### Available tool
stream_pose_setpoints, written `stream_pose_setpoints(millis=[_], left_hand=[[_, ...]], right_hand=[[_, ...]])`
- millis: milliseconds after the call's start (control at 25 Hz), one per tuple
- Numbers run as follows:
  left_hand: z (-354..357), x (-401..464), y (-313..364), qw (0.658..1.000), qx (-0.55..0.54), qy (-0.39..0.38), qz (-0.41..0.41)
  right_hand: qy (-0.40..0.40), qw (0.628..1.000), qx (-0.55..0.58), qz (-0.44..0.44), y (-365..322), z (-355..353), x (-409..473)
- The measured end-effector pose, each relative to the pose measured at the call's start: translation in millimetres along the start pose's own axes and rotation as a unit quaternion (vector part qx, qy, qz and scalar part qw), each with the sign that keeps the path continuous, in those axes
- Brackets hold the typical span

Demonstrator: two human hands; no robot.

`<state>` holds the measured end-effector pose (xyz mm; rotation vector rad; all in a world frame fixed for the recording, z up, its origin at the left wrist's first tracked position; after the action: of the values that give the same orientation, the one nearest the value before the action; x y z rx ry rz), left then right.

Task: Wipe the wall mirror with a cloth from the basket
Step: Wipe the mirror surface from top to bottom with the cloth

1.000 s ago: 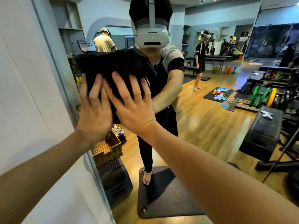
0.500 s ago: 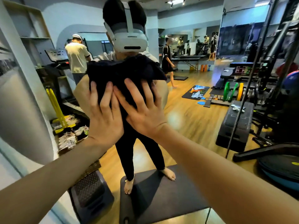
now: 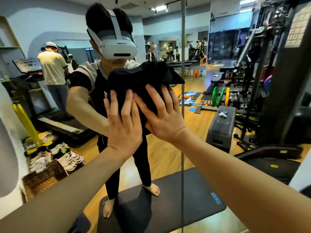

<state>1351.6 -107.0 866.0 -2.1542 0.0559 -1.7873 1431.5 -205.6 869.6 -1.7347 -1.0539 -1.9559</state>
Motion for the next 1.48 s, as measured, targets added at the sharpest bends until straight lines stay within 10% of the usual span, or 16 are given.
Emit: stream_pose_setpoints(millis=[800,1480], left_hand=[[18,-109,62,0.999,-0.019,-0.042,0.025],[-96,-187,-145,0.992,-0.012,-0.125,0.009]], right_hand=[[-0.095,0.993,0.038,0.06,-11,-10,-133],[-0.091,0.99,0.051,0.091,-250,13,-67]])
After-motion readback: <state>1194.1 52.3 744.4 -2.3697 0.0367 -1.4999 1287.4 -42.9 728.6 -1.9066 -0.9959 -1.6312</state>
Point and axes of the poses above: each hand's wrist, its own x-axis towards the middle knuckle, its own z-axis out of the palm, y = z × x, the point moved 5 cm from there along x, towards the middle knuckle, and after that the axes turned 6 degrees about -x, right-handed, at the moved point
